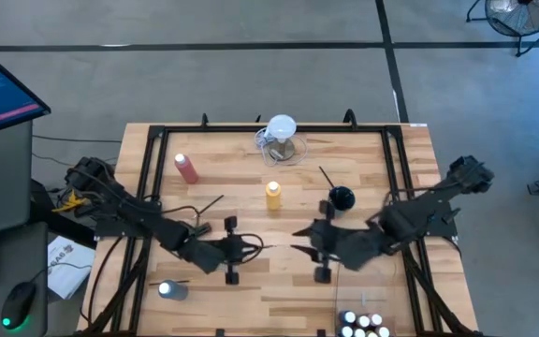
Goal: Pick & Place Paint Supplies
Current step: Put the bottom black silver paintbrush into the blue cup
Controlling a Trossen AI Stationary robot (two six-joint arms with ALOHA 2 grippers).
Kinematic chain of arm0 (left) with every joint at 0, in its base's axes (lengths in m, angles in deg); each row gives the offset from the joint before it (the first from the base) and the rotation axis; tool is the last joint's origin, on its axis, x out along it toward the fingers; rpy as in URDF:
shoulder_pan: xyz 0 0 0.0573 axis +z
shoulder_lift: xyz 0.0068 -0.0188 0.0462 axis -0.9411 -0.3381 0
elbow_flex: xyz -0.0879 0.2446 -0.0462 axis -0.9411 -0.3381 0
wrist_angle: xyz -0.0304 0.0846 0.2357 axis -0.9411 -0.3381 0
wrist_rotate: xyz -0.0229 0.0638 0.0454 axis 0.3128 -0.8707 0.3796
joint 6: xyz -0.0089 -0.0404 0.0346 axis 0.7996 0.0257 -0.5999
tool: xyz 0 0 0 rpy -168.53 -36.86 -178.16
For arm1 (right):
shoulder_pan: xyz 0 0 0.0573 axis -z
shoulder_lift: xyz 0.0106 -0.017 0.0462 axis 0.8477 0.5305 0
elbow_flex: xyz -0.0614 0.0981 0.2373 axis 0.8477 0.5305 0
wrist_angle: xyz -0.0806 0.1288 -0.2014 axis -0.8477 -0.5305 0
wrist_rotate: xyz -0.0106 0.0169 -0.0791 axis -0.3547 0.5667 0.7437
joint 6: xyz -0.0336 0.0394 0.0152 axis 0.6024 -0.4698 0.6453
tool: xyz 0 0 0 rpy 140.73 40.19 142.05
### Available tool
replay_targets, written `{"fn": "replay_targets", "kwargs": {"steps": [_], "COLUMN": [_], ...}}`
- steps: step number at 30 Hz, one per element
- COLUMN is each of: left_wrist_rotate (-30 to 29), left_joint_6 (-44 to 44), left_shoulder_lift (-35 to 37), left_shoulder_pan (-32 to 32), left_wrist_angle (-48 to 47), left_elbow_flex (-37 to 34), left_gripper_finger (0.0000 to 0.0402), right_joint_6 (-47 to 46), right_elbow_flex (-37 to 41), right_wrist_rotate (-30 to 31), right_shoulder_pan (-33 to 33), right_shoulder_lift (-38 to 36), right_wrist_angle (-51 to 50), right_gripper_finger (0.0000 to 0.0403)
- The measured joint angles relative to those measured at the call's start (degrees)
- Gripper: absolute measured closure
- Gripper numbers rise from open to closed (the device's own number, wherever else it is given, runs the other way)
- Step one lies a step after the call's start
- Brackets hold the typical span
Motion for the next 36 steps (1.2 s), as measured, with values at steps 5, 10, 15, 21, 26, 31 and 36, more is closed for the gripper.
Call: {"fn": "replay_targets", "kwargs": {"steps": [5,10,15,21,26,31,36], "left_wrist_rotate": [9.0,18.0,26.3,29.6,27.5,22.3,16.9], "left_joint_6": [-8.0,-8.9,-9.4,-11.1,-11.2,-12.8,-17.8], "left_shoulder_lift": [2.1,2.1,2.1,2.1,2.1,2.0,2.0], "left_shoulder_pan": [-1.9,0.5,2.9,1.4,1.0,0.6,-0.9], "left_wrist_angle": [26.9,43.3,52.6,53.5,49.0,41.4,39.1], "left_elbow_flex": [-5.0,-10.3,-9.5,-9.1,-9.1,-9.1,-9.1], "left_gripper_finger": [0.0401,0.0401,0.0401,0.0401,0.0401,0.0401,0.0401], "right_joint_6": [8.6,23.3,35.5,41.8,41.5,44.0,44.0], "right_elbow_flex": [0.2,0.4,0.3,0.3,0.3,0.3,0.3], "right_wrist_rotate": [7.9,11.7,11.6,10.5,4.9,4.1,4.1], "right_shoulder_pan": [-4.8,-6.3,-5.9,-7.1,-6.7,-6.2,-6.4], "right_shoulder_lift": [0.7,6.8,12.0,13.0,13.8,14.8,14.8], "right_wrist_angle": [6.7,21.0,39.2,52.7,51.1,51.5,50.7], "right_gripper_finger": [0.0218,0.0169,0.0163,0.0185,0.0203,0.0214,0.0219]}}
